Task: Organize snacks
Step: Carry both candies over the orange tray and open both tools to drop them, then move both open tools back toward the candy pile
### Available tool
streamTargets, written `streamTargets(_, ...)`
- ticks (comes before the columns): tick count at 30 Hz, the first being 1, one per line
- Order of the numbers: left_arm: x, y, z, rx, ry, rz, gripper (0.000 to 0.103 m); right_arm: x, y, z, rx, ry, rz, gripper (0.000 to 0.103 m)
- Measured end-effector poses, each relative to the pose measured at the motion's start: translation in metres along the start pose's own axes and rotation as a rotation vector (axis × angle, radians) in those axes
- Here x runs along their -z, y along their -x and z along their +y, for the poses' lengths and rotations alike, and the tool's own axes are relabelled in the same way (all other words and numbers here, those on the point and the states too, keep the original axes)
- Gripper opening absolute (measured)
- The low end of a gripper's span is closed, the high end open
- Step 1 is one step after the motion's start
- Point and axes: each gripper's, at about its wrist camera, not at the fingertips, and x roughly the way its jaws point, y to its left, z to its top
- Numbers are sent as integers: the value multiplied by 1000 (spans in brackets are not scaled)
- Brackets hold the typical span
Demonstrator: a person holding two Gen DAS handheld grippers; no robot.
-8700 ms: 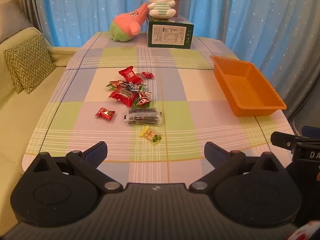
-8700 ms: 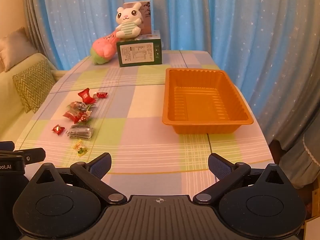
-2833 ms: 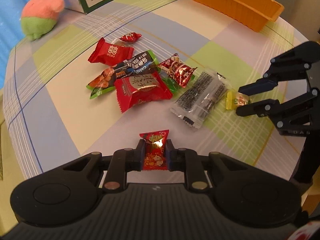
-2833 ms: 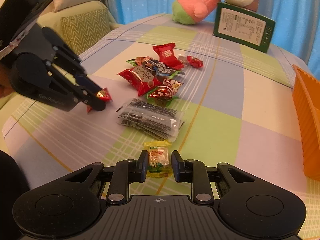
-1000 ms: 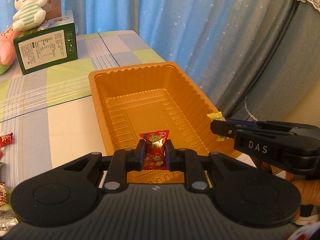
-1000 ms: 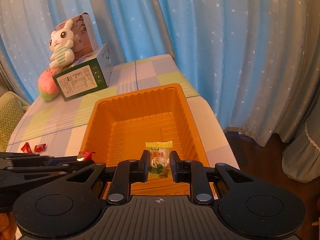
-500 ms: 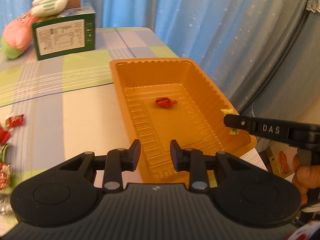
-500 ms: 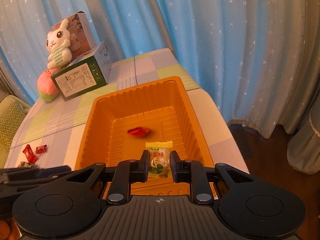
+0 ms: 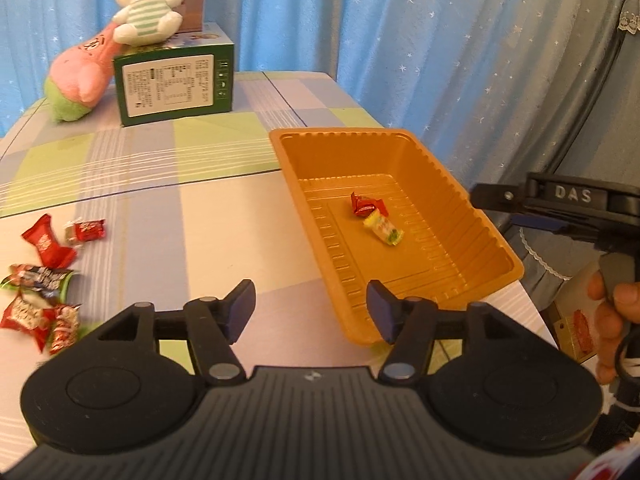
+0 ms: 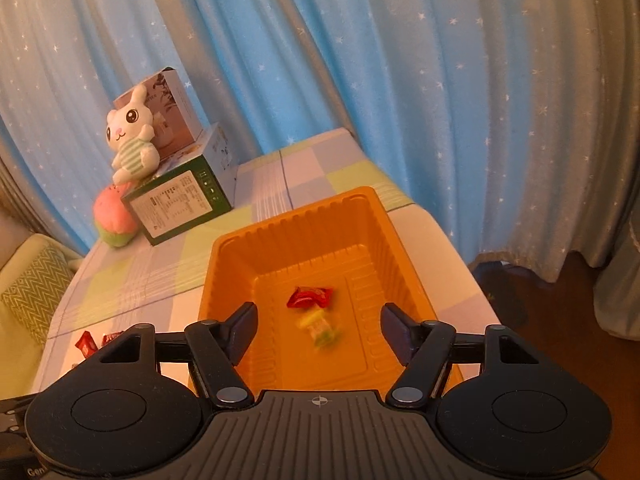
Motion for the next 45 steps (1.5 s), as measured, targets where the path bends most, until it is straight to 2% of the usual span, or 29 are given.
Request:
streamTargets(11,23,49,26,-18,40,-30,68,49,47,36,55,52,42,68)
streamTargets(19,43,86,49,-49,68,-48,71,80,69,69,52,108,67,68)
streamTargets(33,77,125,90,-121,97,-53,75,111,79,115,-3,173,101,68)
streamTargets(45,99,151,150,-218,145,-47,75,130,62,164,-75,266,137,68)
